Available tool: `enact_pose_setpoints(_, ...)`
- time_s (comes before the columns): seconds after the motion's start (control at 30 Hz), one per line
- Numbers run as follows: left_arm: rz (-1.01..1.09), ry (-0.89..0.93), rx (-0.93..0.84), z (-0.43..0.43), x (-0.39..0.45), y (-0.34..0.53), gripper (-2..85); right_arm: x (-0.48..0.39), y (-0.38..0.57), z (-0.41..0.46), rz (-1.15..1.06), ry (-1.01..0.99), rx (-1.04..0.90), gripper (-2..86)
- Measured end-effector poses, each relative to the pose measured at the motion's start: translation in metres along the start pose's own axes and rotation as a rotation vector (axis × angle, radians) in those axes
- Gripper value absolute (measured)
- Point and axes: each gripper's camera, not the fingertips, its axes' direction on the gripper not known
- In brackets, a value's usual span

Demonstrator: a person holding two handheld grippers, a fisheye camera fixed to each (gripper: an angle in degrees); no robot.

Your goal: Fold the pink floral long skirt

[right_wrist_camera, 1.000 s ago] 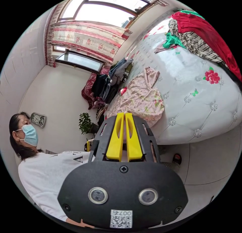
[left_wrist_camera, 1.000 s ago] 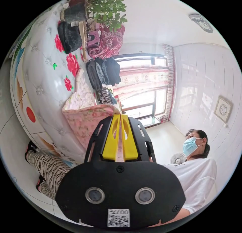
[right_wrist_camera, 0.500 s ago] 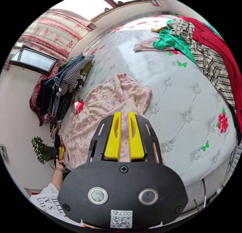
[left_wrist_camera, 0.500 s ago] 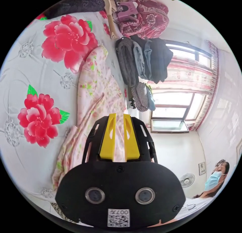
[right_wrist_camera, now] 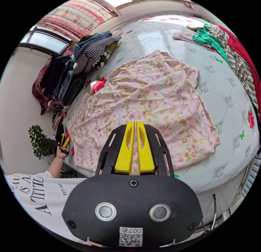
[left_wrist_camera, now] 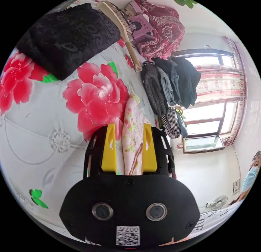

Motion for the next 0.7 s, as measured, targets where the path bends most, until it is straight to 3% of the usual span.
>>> enact_pose_setpoints(0.27, 0.056, 0.142, -0.042, 0.012, 0.007, -0.021, -0.4, -0.197, -0.125, 0.051, -0.535, -0.093, -0.134, 3.5)
enact_pose_setpoints(0.37, 0.297, 0.121, -0.047, -0.008, 0.059, -0.006, -0.4, -0.289, -0.153, 0.077, -0.770, -0.168, -0.188, 5.3)
enact_pose_setpoints(0.43, 0.580, 0.013, -0.117, -0.009, 0.114, 0.021, 1.3, -0.352, -0.164, 0.096, -0.913, -0.236, -0.215, 6.9)
enact_pose_setpoints(0.53, 0.877, -0.017, -0.290, 0.011, 0.154, 0.070, 7.6, -0.393, -0.170, 0.129, -0.943, -0.275, -0.279, 8.3)
enact_pose_setpoints(0.7, 0.971, -0.006, -0.438, -0.004, 0.150, 0.114, 11.5, -0.393, -0.149, 0.160, -1.007, -0.186, -0.407, 9.1)
